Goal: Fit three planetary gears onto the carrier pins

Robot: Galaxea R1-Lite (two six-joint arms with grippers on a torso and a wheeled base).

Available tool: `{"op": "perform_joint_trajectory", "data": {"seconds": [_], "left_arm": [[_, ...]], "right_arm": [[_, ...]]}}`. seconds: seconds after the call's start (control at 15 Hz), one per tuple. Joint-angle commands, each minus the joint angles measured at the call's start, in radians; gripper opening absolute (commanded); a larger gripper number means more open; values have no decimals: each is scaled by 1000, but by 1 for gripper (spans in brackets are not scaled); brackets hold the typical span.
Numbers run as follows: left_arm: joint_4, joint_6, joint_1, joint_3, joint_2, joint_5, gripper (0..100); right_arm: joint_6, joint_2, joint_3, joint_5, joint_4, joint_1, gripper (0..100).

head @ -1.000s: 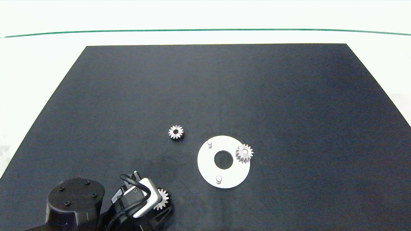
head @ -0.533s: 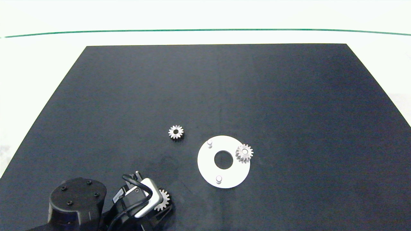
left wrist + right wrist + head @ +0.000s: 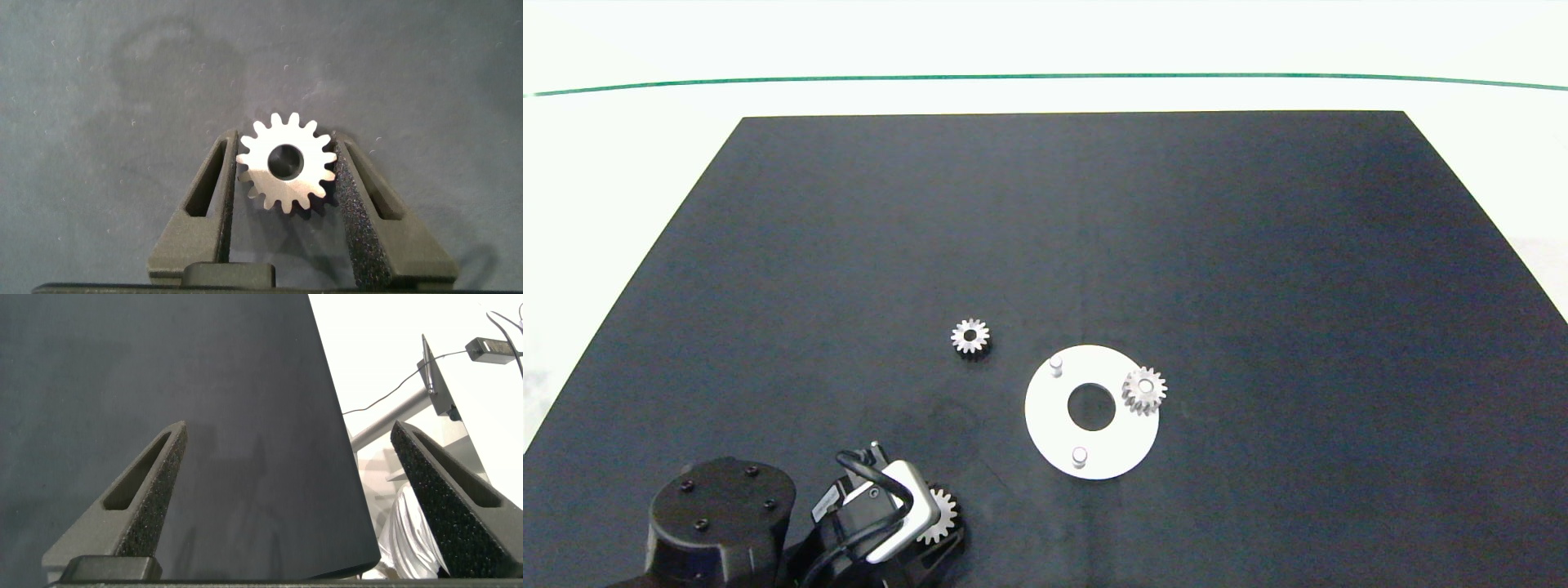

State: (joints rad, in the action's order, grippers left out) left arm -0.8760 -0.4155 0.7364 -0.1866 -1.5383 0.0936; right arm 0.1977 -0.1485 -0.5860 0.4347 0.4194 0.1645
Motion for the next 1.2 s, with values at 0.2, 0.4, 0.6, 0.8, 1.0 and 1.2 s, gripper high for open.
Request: {"op": "perform_joint_trajectory", "data": {"seconds": [0.2, 0.4, 0.6, 0.8, 1.0, 1.2], "left_arm": [[-1, 4, 109, -57, 35, 80, 19], [55, 3, 135, -111, 37, 101, 19], [95, 3, 179, -157, 27, 124, 19], [196, 0, 202, -240, 27, 130, 19], [282, -2, 241, -333, 21, 163, 19], [336, -9, 255, -406, 14, 173, 19]], "right_arm": [[3, 1, 2, 3, 4, 3, 100], [5, 1, 6, 3, 4, 4, 100], [5, 1, 9, 3, 4, 6, 100], [5, 1, 9, 3, 4, 6, 100], [5, 1, 9, 3, 4, 4, 100], [5, 1, 9, 3, 6, 6, 100]]}}
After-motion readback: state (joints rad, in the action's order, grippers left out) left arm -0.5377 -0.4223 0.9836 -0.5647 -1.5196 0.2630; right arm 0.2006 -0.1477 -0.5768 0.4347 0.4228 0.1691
